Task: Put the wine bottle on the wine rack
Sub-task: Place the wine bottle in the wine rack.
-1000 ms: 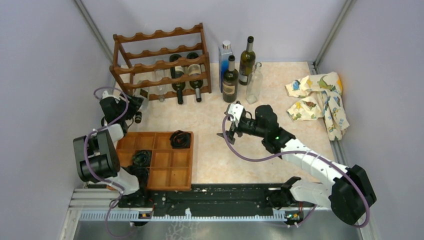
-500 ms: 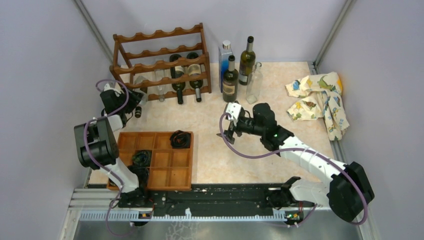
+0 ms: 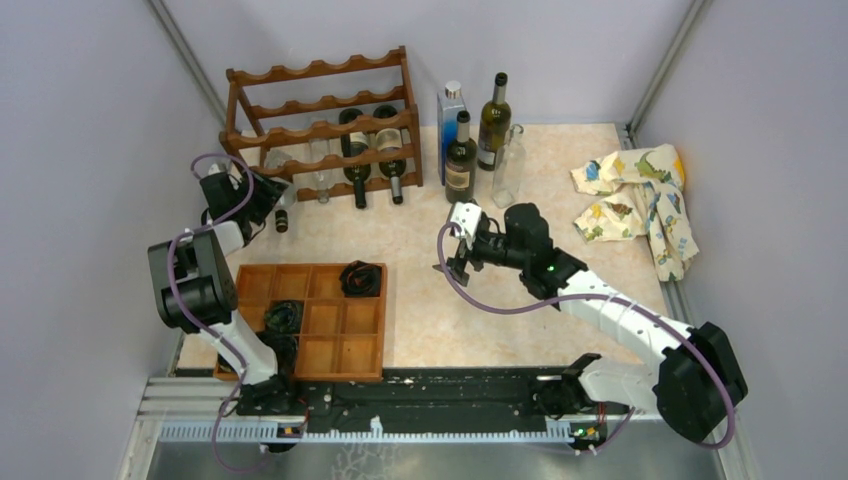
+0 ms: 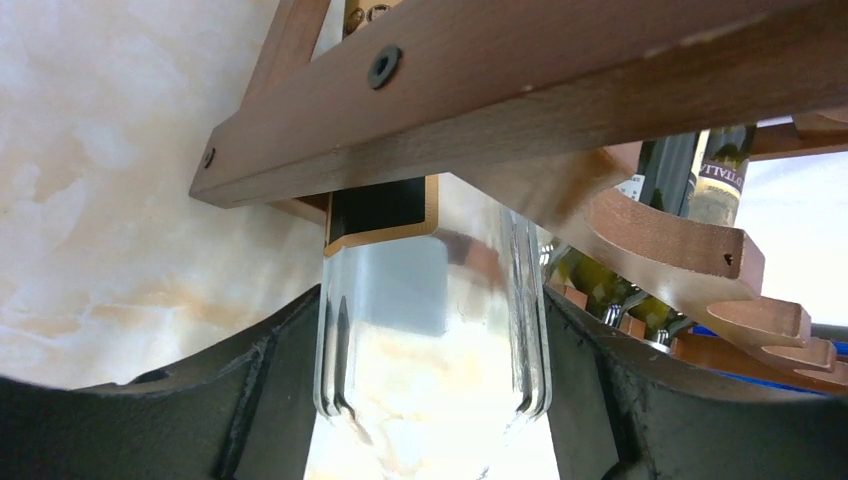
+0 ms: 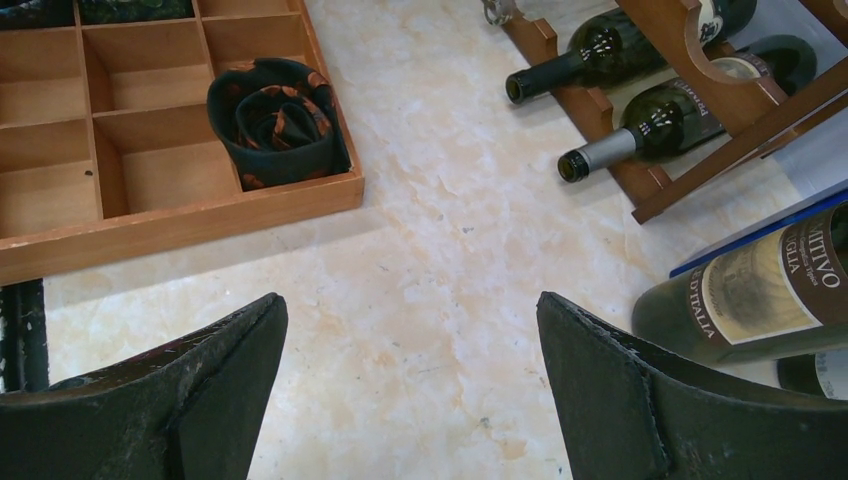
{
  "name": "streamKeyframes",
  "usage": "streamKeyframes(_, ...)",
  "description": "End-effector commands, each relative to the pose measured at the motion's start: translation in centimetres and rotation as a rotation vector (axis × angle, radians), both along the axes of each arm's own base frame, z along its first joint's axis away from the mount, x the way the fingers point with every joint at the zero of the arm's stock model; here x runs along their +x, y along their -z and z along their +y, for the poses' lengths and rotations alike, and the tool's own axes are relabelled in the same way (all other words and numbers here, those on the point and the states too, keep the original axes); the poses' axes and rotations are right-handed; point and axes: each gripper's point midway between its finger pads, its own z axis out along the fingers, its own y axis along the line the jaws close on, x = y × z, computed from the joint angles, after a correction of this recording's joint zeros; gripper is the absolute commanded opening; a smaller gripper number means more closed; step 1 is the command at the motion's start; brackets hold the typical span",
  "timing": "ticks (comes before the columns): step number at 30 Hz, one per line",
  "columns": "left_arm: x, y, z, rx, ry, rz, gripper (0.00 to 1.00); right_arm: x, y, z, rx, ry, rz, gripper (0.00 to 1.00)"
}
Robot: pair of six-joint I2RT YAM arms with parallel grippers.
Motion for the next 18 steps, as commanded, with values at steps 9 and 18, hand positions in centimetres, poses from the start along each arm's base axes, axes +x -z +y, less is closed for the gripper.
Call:
streamKeyframes(9,-1.9,-2.6,2.0,0.122,-0.065,0.046,0.93,1.0,-3.4,0.3,0.049,-0.002,-0.081,0.93)
streamKeyframes(18,-5.8,-4.7,1.5,0.182,-0.052,0.097,0.99,-0.1,-3.5,0.2,0.028,-0.051,-0.072,0.93)
